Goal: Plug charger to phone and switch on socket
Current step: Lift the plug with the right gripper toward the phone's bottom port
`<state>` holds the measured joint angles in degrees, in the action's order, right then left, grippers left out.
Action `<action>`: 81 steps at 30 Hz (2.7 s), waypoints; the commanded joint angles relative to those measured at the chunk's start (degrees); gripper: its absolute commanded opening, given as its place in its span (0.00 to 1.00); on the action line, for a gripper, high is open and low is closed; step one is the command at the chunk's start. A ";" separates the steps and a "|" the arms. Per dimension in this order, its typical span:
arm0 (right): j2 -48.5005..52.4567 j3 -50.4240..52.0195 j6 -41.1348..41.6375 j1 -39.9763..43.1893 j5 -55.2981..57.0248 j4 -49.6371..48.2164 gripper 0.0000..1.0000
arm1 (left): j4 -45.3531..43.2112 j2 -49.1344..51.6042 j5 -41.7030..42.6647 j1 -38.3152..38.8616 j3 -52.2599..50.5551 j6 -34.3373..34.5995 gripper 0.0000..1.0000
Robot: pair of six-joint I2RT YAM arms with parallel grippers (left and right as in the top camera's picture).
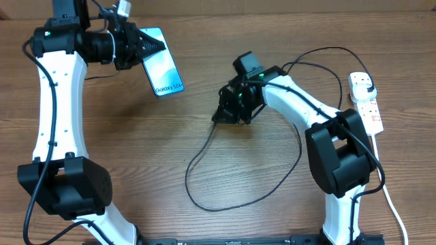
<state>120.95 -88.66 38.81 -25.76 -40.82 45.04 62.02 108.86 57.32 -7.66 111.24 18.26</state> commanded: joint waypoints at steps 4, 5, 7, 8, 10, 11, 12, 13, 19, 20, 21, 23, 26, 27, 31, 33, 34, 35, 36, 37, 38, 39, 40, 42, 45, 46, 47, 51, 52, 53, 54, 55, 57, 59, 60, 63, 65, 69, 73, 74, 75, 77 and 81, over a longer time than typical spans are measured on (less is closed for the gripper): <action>0.52 -1.49 -6.12 0.44 -21.33 -8.61 0.04 | -5.42 -0.20 8.24 -2.08 0.46 7.13 0.08; 0.50 -1.49 -6.12 0.44 -22.62 -10.05 0.04 | -6.40 -0.20 9.03 -2.32 0.46 7.61 0.08; 0.46 -1.49 -6.10 0.44 -25.24 -12.94 0.04 | -8.41 -0.20 11.04 -2.69 0.46 7.93 0.08; 0.46 -1.49 -6.10 0.42 -26.77 -14.29 0.04 | -9.57 -0.20 11.87 -2.84 0.46 8.39 0.08; 0.46 -1.49 -5.86 0.42 -30.12 -17.42 0.04 | -11.45 -0.20 11.96 -3.06 0.46 10.67 0.08; 0.46 -1.49 -5.75 0.42 -31.85 -19.19 0.04 | -12.57 -0.20 11.98 -3.26 0.46 12.13 0.08; 0.46 -1.49 -5.64 0.42 -32.94 -20.24 0.04 | -13.22 -0.20 11.98 -3.39 0.46 13.09 0.09; 0.39 -1.49 -5.62 0.42 -34.29 -21.40 0.04 | -14.19 -0.20 11.98 -3.63 0.46 14.45 0.08; -0.39 -1.49 -4.52 0.42 -40.83 -28.74 0.04 | -19.61 -0.20 13.92 -4.11 0.46 18.62 0.08; -0.50 -1.49 -3.63 0.42 -41.40 -30.14 0.04 | -20.33 -0.20 14.16 -4.11 0.46 19.34 0.07; -0.68 -1.49 -2.03 0.42 -41.83 -32.04 0.04 | -20.96 -0.20 14.32 -4.11 0.46 20.06 0.07; -0.94 -1.49 1.11 0.37 -42.12 -35.93 0.04 | -21.97 -0.20 14.32 -4.11 0.46 21.66 0.07; -1.20 -1.49 7.02 0.37 -42.99 -42.95 0.04 | -23.19 -0.20 14.29 -4.11 0.46 22.29 0.07; -1.27 -1.49 9.53 0.37 -42.99 -45.27 0.04 | -23.45 -0.20 14.29 -4.11 0.46 22.34 0.07; -1.29 -1.49 21.00 0.37 -43.01 -57.09 0.04 | -24.48 -0.20 14.27 -4.11 0.46 24.00 0.06; -1.29 -1.49 27.12 0.37 -42.95 -64.22 0.04 | -25.11 -0.20 14.10 -4.11 0.46 24.50 0.06; -1.29 -1.49 29.97 0.37 -42.80 -67.34 0.04 | -25.51 -0.20 14.08 -4.11 0.46 24.63 0.06; -1.29 -1.49 32.98 0.37 -42.62 -71.01 0.04 | -25.99 -0.20 14.08 -4.11 0.46 24.68 0.06; -1.29 -1.49 35.47 0.37 -42.42 -74.01 0.04 | -26.34 -0.20 14.05 -4.11 0.46 24.68 0.06; -1.29 -1.49 38.18 0.37 -42.18 -77.22 0.04 | -26.58 -0.20 14.03 -4.11 0.46 24.68 0.06; -1.29 -1.49 40.35 0.37 -41.94 -79.91 0.04 | -26.77 -0.20 14.03 -4.11 0.46 24.81 0.06; -1.29 -1.49 42.45 0.37 -41.75 -82.51 0.04 | -26.80 -0.20 13.90 -4.11 0.46 25.27 0.06; -1.29 -1.49 44.61 0.37 -41.51 -85.37 0.04 | -26.77 -0.20 13.53 -4.11 0.46 25.75 0.06; -1.29 -1.49 48.59 0.37 -41.27 -90.09 0.04 | -26.82 -0.20 12.44 -4.11 0.46 26.82 0.06; -1.29 -1.49 52.94 0.33 -41.31 -95.03 0.04 | -27.61 -0.20 11.37 -4.11 0.46 27.28 0.07; -1.29 -1.49 53.66 0.33 -41.31 -95.78 0.04 | -27.98 -0.20 11.28 -4.11 0.46 27.30 0.07; -1.29 -1.49 54.29 0.26 -41.29 -96.24 0.04 | -28.26 -0.20 11.26 -4.11 0.46 27.65 0.06; -1.29 -1.46 55.25 -0.02 -40.94 -96.43 0.04 | -30.01 -0.20 11.26 -4.07 0.46 30.10 0.05; -1.29 -1.49 55.87 -0.07 -40.70 -96.59 0.04 | -30.77 -0.20 11.30 -4.02 0.46 30.49 0.04; -1.29 -1.49 56.59 -0.11 -40.39 -97.39 0.04 | -31.54 -0.20 11.28 -3.96 0.46 30.99 0.04; -1.29 -1.49 57.59 -0.11 -40.04 -98.47 0.04 | -32.44 -0.20 11.32 -3.93 0.46 31.67 0.05; -1.29 -1.49 58.86 -0.11 -39.80 -99.71 0.04 | -32.83 -0.20 11.28 -3.93 0.46 32.35 0.04; -1.29 -1.49 61.51 -0.11 -39.21 -103.41 0.04 | -33.90 -0.20 11.32 -3.93 0.46 33.40 0.04; -1.29 -1.49 63.91 -0.11 -38.69 -106.66 0.04 | -34.60 -0.20 11.30 -3.93 0.46 34.71 0.04; -1.29 -1.49 65.07 -0.11 -38.38 -108.13 0.04 | -35.12 -0.20 11.30 -3.93 0.46 35.26 0.04; -1.29 -1.46 67.17 -0.11 -37.86 -110.49 0.04 | -35.93 -0.20 11.30 -3.93 0.46 36.39 0.05; -1.29 -1.49 68.24 -0.11 -37.55 -111.08 0.04 | -36.22 -0.20 11.30 -3.91 0.46 37.27 0.05; -1.29 -1.49 71.19 -0.13 -36.09 -112.72 0.04 | -37.33 -0.20 11.30 -3.69 0.46 39.12 0.04; -1.29 -1.49 75.63 -0.35 -32.74 -117.85 0.04 | -39.52 -0.20 11.32 -2.78 0.46 40.63 0.05; -1.29 -1.49 76.67 -0.44 -32.06 -119.21 0.04 | -39.98 -0.20 11.32 -2.45 0.46 40.72 0.05; -1.29 -1.49 77.18 -0.50 -31.63 -120.28 0.04 | -40.00 -0.20 11.32 -2.23 0.46 40.72 0.04; -1.29 -1.49 77.88 -0.55 -31.36 -121.50 0.04 | -39.98 -0.20 11.30 -1.86 0.46 40.72 0.05; -1.29 -1.49 77.99 -0.55 -31.39 -122.62 0.04 | -39.98 -0.20 12.04 -0.94 0.46 40.72 0.04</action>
<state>120.92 -89.10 115.28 -25.98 -73.95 -76.18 22.63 108.88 67.92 -9.56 111.04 57.76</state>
